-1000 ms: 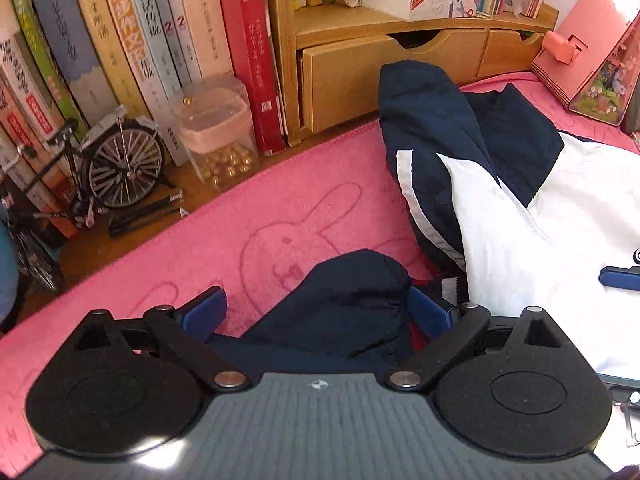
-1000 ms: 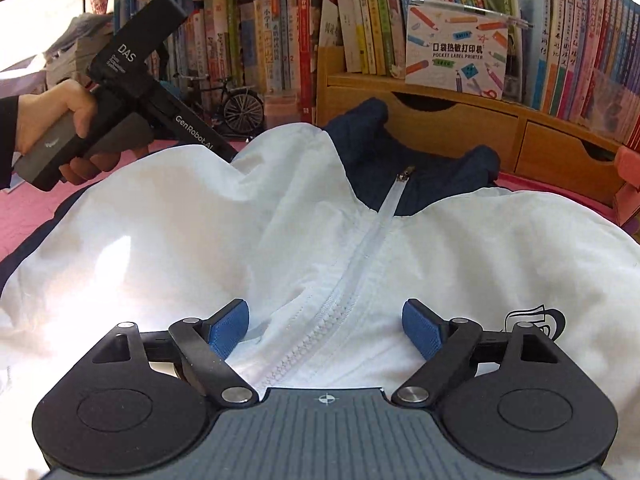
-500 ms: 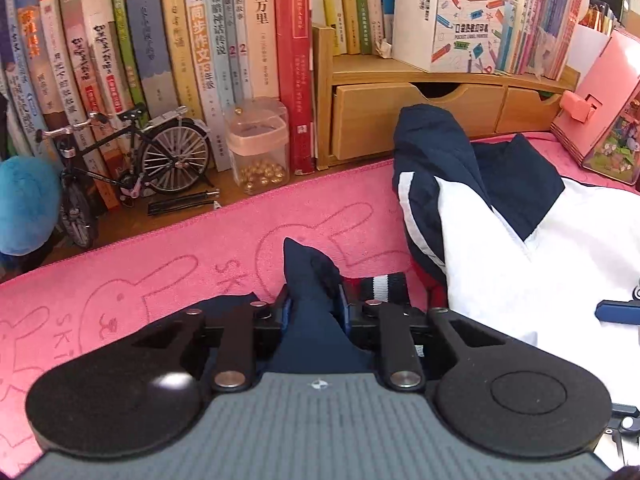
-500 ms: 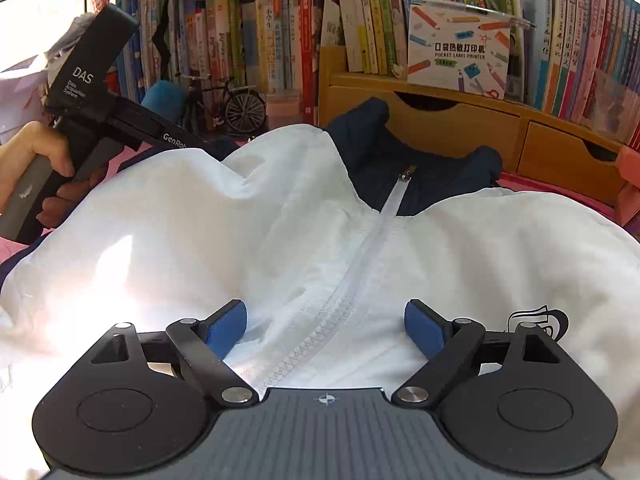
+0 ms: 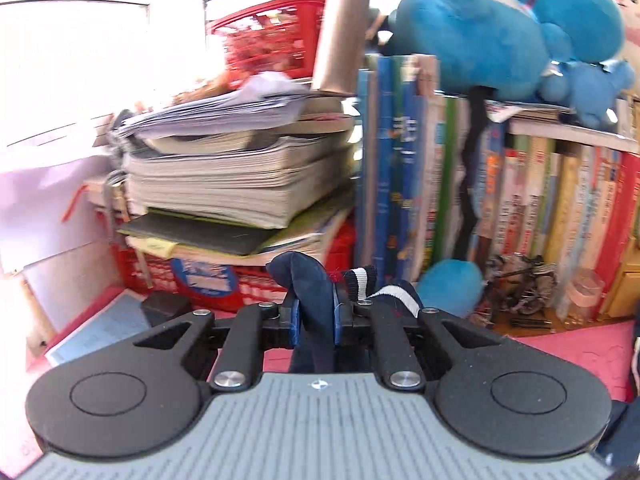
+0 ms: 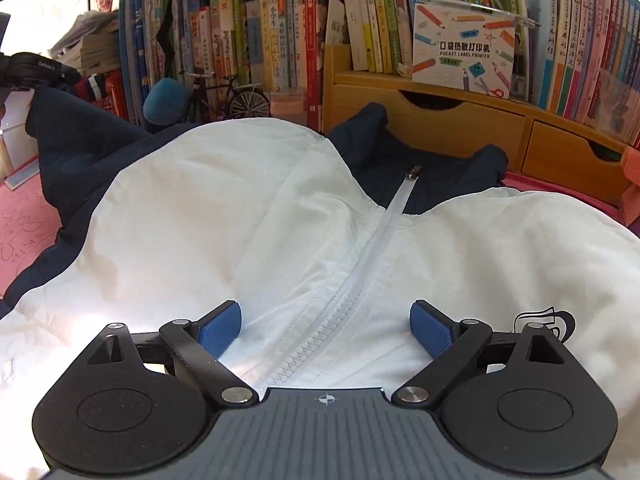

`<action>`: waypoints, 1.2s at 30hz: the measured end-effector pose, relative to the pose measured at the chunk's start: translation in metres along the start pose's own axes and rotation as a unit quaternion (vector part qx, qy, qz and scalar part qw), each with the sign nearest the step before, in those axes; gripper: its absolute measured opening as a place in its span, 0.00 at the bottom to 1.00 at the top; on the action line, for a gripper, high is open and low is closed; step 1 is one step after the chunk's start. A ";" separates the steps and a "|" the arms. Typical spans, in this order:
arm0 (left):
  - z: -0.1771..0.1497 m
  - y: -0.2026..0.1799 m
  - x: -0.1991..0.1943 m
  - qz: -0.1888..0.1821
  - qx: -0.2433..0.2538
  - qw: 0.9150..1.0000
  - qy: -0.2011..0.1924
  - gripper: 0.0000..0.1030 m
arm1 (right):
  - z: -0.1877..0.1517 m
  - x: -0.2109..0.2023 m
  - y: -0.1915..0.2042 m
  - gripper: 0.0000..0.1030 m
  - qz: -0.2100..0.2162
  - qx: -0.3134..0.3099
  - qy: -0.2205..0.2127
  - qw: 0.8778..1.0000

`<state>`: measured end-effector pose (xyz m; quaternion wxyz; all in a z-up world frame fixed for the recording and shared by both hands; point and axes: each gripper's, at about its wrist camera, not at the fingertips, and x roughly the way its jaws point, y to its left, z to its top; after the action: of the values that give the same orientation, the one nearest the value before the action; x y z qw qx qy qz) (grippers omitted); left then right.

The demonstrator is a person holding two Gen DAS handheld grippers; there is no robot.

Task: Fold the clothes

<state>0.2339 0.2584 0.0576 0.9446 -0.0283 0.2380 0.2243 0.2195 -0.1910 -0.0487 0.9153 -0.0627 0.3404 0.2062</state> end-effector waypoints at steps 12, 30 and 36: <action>-0.074 0.106 0.010 0.043 -0.090 0.989 0.112 0.26 | 0.000 -0.001 0.001 0.94 -0.002 -0.003 0.004 1.000; -0.082 0.017 -0.007 0.068 0.102 0.990 0.075 0.88 | 0.002 0.002 0.001 0.99 -0.008 -0.002 0.007 1.000; -0.091 0.050 -0.001 0.130 0.081 0.982 0.108 0.89 | 0.001 0.003 0.000 1.00 -0.008 -0.001 0.008 1.000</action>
<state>0.1712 0.2884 -0.0199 0.8753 0.0558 0.3579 0.3205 0.2221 -0.1901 -0.0496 0.9141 -0.0684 0.3466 0.1989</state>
